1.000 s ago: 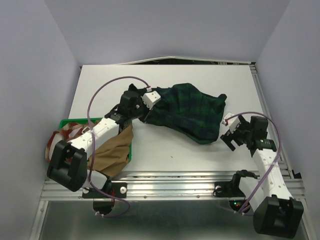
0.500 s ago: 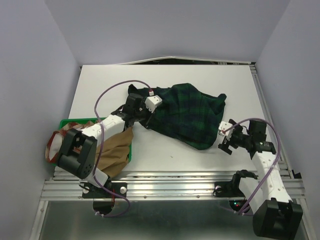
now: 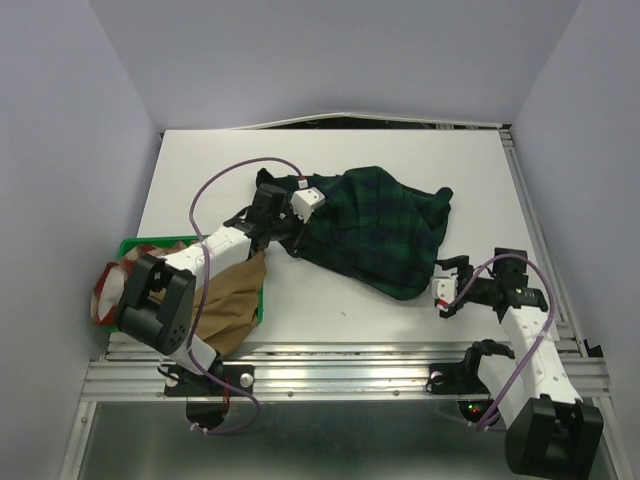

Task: Fold and stack the skirts
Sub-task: Flatten the skirt out

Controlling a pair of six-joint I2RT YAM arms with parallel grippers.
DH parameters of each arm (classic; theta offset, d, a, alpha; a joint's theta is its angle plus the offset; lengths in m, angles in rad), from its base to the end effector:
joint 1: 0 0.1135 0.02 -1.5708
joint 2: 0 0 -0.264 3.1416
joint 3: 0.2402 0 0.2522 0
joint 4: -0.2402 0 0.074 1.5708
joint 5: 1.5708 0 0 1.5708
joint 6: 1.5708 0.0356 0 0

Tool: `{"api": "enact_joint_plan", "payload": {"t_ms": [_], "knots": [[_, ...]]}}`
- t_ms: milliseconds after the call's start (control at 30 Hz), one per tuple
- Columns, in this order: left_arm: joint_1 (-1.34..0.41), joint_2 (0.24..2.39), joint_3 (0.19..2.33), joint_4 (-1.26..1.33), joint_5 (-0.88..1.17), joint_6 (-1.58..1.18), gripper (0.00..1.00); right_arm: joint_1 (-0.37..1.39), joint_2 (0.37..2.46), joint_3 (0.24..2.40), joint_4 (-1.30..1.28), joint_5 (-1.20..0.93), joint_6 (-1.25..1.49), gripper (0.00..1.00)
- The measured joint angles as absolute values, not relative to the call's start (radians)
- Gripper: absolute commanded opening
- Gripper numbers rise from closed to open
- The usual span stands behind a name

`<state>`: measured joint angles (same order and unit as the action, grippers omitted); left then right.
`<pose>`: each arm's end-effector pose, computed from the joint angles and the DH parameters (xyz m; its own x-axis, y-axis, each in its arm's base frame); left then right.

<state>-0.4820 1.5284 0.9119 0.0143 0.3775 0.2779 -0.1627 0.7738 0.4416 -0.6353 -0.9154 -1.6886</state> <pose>0.2878 -0.1654 0.2239 -0.2906 0.4398 -0.8498 0.8109 0.5846 0.0253 0.1394 0.0057 0.1960 0.4382 -0.6853 -0.5816 -0.7664 0.0532 -0.6402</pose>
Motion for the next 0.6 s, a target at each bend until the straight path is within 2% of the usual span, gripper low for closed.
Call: {"api": "enact_joint_plan", "payload": {"t_ms": [233,333,533,600], "knots": [[-0.482,1.542,0.920,0.011,0.382,0.259,0.00,-0.154,0.823,0.424,-0.650,-0.958,-1.906,0.72],[-0.481,1.544,0.923,0.008,0.385,0.257,0.00,-0.144,0.856,0.424,-0.652,-0.970,-1.942,0.70],[-0.474,1.568,0.940,0.006,0.389,0.251,0.00,-0.121,0.957,0.427,-0.675,-0.977,-1.971,0.61],[-0.470,1.574,0.945,0.004,0.390,0.248,0.00,-0.102,0.988,0.431,-0.681,-0.975,-1.975,0.49]]}}
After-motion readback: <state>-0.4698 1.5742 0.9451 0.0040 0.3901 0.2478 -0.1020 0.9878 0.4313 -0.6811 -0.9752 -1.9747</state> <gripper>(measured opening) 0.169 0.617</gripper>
